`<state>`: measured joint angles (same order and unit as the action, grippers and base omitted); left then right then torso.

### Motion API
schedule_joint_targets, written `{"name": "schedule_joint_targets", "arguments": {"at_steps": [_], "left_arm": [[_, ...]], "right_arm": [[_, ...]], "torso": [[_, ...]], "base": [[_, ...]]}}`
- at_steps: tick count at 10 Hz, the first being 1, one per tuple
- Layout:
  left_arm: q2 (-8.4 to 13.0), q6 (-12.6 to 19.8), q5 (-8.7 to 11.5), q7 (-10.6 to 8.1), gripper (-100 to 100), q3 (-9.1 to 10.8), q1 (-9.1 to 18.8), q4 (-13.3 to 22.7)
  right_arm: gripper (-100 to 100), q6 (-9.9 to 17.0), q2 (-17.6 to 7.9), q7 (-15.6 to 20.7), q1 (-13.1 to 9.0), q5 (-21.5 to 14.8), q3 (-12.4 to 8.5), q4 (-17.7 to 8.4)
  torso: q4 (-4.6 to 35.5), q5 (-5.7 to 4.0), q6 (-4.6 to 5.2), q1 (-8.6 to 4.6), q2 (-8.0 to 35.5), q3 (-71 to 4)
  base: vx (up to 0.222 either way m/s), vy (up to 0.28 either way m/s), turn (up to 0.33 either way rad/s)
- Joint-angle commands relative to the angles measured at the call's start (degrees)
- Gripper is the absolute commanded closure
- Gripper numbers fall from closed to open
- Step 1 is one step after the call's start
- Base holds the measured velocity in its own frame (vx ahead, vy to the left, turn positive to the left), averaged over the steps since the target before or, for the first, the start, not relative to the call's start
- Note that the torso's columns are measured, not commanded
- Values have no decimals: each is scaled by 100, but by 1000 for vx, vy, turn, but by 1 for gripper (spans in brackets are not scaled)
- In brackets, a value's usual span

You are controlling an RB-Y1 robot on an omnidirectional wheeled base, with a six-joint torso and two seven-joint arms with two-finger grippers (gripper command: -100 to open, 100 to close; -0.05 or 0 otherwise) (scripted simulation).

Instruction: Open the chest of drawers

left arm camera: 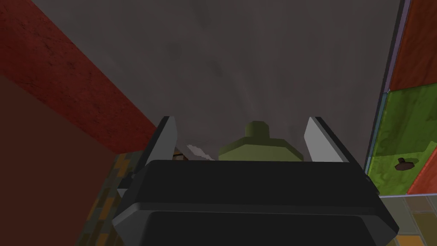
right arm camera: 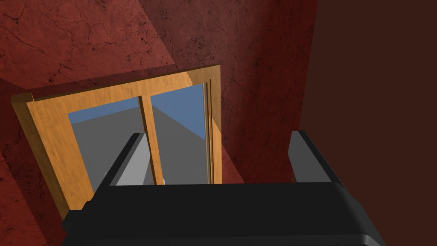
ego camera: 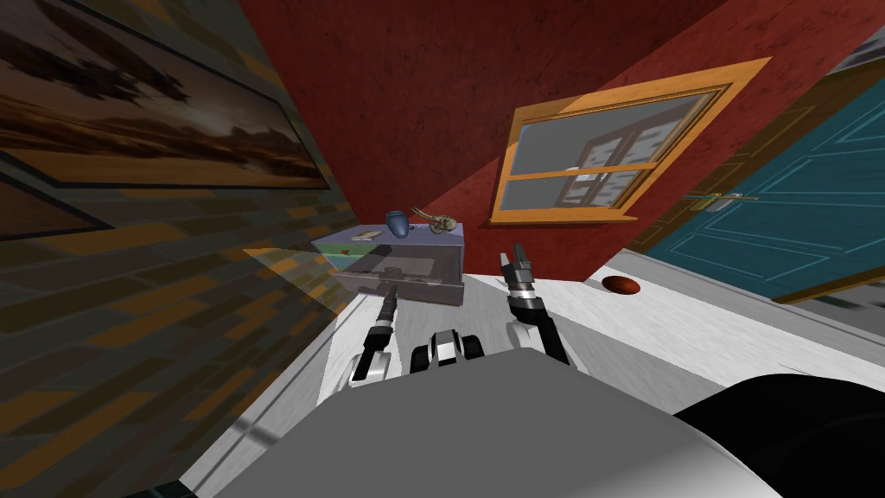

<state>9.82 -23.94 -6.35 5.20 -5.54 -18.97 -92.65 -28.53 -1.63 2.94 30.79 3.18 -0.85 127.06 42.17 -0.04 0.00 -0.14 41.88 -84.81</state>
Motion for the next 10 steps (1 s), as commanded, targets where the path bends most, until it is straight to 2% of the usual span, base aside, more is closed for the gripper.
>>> {"name": "schedule_joint_targets", "arguments": {"at_steps": [1, 4, 8, 10], "left_arm": [[108, 364, 27, -84, -100, 12, -17, -372], [214, 739, 51, -163, -100, 20, -39, -778], [285, 990, 68, -216, -100, 26, -54, -1049], [262, 1059, 62, -220, -100, -12, -104, -925]], "right_arm": [[0, 0, 0, 0, 0, 0, 0, 0], [0, 0, 0, 0, 0, 0, 0, 0], [0, 0, 0, 0, 0, 0, 0, 0], [0, 0, 0, 0, 0, 0, 0, 0]], "torso": [[8, -4, 3, 1, 4, 1], [43, -14, -4, 4, 75, 41], [74, -36, -10, -12, 99, 51], [87, -44, -9, -21, 112, 55]], "base": [[8, -20, -9], [-5, -12, -13], [-12, -6, -6], [0, 0, -1]]}}
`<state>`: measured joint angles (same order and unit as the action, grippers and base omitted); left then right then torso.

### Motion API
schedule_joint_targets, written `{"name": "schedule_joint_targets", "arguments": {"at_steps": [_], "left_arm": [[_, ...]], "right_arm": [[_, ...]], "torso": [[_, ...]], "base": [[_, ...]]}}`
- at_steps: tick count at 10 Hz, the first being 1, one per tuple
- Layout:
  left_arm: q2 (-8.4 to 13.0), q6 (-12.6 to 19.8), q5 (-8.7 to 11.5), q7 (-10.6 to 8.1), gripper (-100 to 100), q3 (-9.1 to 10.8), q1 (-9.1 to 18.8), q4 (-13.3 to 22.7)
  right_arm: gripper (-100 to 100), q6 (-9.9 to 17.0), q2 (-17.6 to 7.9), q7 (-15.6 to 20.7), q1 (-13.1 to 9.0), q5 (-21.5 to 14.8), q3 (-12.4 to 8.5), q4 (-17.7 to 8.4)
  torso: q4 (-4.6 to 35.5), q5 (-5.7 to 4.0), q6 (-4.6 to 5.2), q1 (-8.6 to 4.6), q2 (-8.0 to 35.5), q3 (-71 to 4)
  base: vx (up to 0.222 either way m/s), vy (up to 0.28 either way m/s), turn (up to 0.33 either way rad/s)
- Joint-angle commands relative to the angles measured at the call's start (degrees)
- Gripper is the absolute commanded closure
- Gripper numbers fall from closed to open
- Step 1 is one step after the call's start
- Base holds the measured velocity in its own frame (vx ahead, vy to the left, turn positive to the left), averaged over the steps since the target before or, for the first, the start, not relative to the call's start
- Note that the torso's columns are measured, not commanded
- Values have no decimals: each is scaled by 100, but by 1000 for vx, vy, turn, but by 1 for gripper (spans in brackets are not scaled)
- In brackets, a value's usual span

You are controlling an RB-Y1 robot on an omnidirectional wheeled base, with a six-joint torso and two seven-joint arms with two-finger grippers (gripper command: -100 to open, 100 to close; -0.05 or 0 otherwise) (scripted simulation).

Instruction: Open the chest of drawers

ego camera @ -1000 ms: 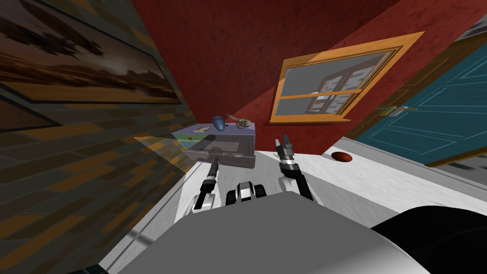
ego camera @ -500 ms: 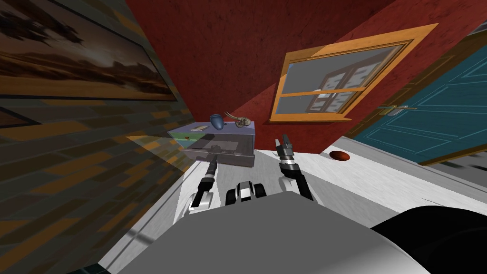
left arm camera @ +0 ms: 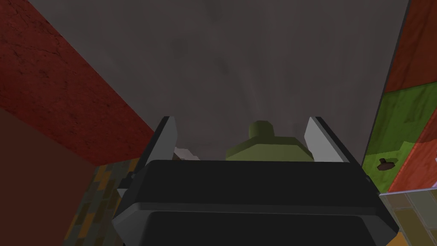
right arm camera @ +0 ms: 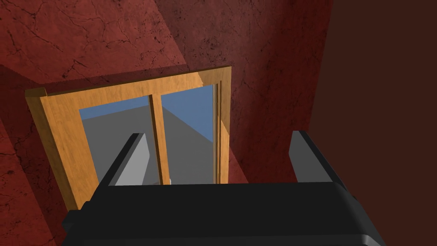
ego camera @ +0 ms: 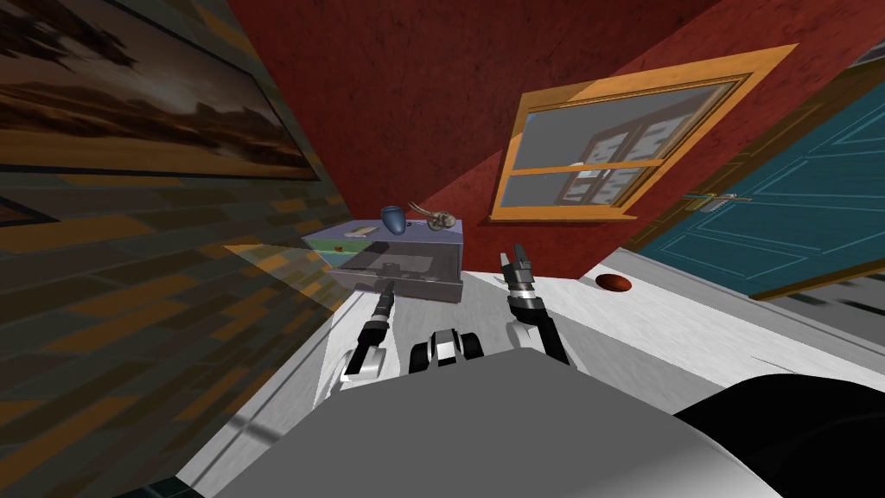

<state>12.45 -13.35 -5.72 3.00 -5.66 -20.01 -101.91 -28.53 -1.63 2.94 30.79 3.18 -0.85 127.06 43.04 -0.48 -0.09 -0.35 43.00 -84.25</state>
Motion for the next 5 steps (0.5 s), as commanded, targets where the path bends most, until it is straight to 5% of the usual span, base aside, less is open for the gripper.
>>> {"name": "schedule_joint_targets", "arguments": {"at_steps": [1, 5], "left_arm": [[-3, 16, 0, 0, 0, -7, -10, 15], [0, 28, 8, -19, 0, -20, -46, 80]], "right_arm": [[0, 0, 0, 0, 0, 0, 0, 0], [0, 0, 0, 0, 0, 0, 0, 0]], "torso": [[-22, 8, 1, -4, -9, -5], [-63, 24, 7, 1, -57, -35]], "base": [[5, 5, -5], [1, 6, -3]]}}
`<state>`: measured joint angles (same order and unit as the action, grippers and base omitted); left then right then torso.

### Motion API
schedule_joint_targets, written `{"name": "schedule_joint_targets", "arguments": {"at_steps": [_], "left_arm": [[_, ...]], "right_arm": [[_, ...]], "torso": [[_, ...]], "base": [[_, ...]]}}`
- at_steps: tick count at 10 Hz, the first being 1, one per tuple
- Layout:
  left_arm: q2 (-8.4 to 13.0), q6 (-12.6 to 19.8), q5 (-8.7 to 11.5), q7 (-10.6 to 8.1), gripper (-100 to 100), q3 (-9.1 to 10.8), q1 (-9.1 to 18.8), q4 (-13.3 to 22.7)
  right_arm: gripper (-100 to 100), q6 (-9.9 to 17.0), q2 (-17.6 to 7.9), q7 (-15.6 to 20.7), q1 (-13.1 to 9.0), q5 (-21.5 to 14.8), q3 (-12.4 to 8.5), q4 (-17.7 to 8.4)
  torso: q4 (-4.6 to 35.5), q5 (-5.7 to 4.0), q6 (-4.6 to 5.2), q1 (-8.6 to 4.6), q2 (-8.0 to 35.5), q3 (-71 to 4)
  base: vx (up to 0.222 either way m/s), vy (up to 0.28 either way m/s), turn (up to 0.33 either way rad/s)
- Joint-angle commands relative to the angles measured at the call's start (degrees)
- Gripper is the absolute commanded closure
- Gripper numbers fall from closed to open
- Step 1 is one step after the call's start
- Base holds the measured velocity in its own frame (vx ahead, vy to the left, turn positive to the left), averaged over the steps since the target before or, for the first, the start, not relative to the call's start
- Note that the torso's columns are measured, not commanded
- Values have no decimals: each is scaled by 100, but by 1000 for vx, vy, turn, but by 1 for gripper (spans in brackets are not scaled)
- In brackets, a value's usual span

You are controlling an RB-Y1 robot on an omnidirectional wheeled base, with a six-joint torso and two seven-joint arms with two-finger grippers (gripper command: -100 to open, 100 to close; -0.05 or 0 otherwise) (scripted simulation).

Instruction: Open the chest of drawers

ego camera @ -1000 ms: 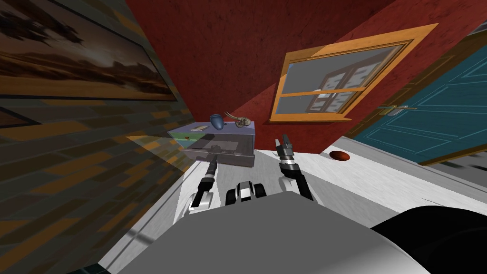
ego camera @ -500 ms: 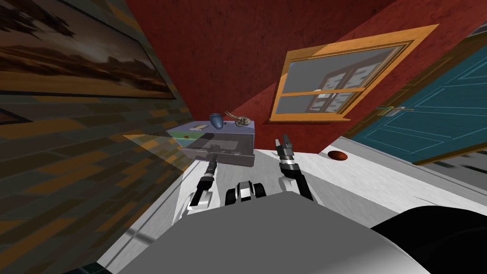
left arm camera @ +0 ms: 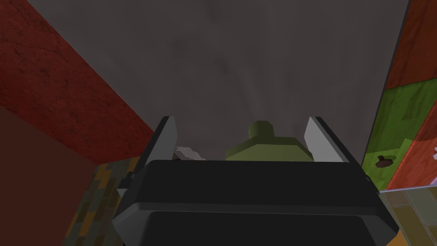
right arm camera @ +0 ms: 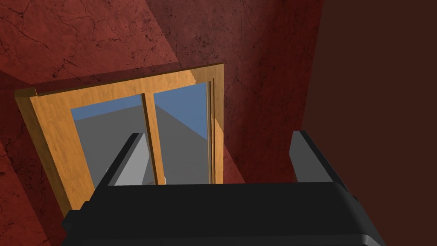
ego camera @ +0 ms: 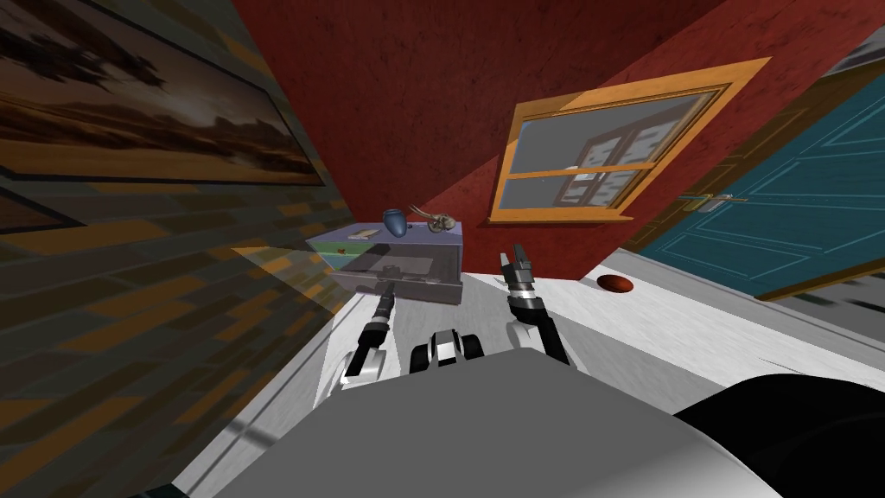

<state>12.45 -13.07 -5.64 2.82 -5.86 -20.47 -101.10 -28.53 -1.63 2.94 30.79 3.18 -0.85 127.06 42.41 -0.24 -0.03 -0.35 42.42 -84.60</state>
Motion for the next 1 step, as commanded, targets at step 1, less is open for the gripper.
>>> {"name": "schedule_joint_targets", "arguments": {"at_steps": [1], "left_arm": [[0, -3, 2, -5, 0, -2, -3, 8]], "right_arm": [[0, 0, 0, 0, 0, 0, 0, 0]], "torso": [[-3, 3, 0, 3, -3, -1]], "base": [[1, 5, -3]]}}
